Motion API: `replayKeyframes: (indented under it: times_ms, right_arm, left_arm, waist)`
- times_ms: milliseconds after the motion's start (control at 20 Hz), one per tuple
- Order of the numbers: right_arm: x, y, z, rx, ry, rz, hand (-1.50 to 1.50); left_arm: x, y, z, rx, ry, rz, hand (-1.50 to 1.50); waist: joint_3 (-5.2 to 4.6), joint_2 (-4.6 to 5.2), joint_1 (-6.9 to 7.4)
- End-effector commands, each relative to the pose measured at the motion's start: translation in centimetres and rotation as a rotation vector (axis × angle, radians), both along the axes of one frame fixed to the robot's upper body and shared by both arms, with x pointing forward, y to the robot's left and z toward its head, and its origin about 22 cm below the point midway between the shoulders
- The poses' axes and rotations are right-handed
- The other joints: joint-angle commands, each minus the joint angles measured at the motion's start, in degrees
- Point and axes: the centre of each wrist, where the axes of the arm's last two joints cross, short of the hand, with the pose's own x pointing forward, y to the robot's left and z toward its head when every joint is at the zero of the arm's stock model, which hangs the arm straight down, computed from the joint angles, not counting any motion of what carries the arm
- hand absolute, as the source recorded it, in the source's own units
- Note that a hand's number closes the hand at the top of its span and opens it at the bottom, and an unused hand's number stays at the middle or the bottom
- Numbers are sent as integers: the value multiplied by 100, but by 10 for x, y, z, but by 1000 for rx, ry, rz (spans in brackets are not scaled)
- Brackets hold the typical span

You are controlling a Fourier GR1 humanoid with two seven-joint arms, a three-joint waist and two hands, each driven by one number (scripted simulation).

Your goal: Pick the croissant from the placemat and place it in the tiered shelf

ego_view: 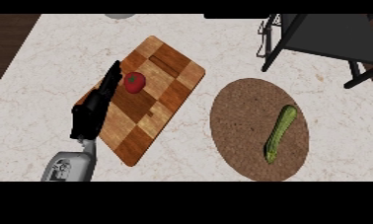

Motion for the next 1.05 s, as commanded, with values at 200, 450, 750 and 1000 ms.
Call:
replayKeyframes:
  times_ms: [200, 450, 750, 1000]
  right_arm:
    - [-68, -56, 46, 155, -75, -109, -150]
    - [-122, -77, 38, 223, 131, -113, -150]
    - [-206, -111, 30, 162, 203, -115, -150]
    - [-273, -123, 21, 188, 235, -78, -150]
  left_arm:
    - [10, 10, 2, 1, -5, 7, 0]
    - [-6, 7, -4, -4, 9, 48, 0]
    - [-5, 10, -3, 9, 9, 46, 0]
    - [-12, 11, -3, -11, 10, 54, 0]
  waist:
    - [-1, -7, -107]
    - [2, -91, -318]
    - [8, -58, -316]
    - [7, -49, -250]
